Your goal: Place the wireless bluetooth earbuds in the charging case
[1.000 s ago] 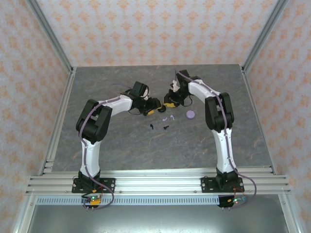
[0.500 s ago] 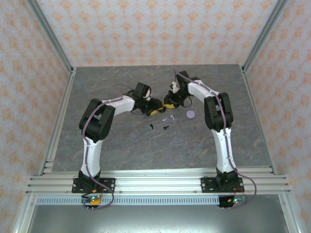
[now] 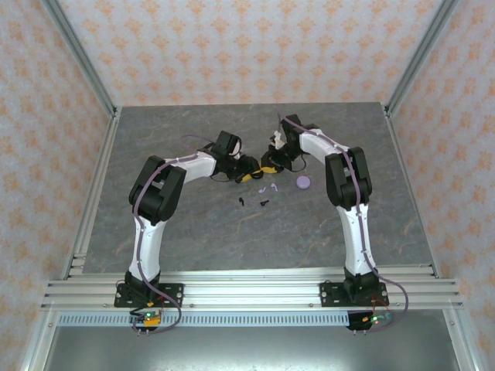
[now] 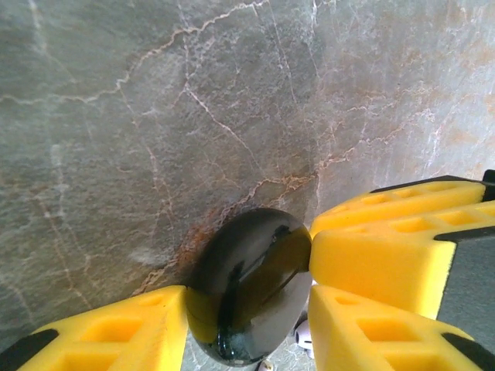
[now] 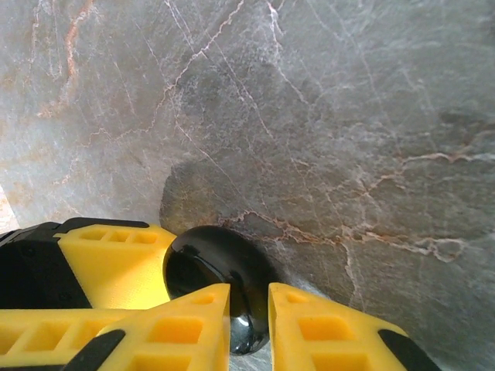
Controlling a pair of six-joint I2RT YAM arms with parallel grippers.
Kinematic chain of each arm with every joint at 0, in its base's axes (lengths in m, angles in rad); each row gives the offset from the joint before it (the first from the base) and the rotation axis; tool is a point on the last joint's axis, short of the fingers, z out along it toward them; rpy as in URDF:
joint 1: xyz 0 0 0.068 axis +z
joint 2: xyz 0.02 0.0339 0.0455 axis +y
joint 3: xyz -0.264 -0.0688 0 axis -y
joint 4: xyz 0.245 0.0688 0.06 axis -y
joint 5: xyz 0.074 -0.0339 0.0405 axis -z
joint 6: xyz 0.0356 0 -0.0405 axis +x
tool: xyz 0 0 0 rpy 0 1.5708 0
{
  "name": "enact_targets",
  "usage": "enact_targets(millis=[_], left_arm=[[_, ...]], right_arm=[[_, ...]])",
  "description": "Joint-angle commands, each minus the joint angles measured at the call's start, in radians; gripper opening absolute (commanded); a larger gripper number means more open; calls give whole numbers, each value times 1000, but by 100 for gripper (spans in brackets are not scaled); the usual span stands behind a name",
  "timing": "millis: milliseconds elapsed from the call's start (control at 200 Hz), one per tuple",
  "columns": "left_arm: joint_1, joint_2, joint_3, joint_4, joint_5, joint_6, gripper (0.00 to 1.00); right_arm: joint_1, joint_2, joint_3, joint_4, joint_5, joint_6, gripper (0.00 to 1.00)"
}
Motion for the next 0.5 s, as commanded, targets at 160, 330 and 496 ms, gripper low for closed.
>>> enact_targets(millis=[160,330,496], left_arm=[[-11,41,-7,90,-5,-34,43],[-10,31,-40,144,-12,-54,41],[-11,23,-73,212,-16,-85,38]], right_arm=[[5,-22,-55,-14,29,22,18],[6,-27,-69,-5,25,31,18],[5,-31,-73,1,17,41,18]])
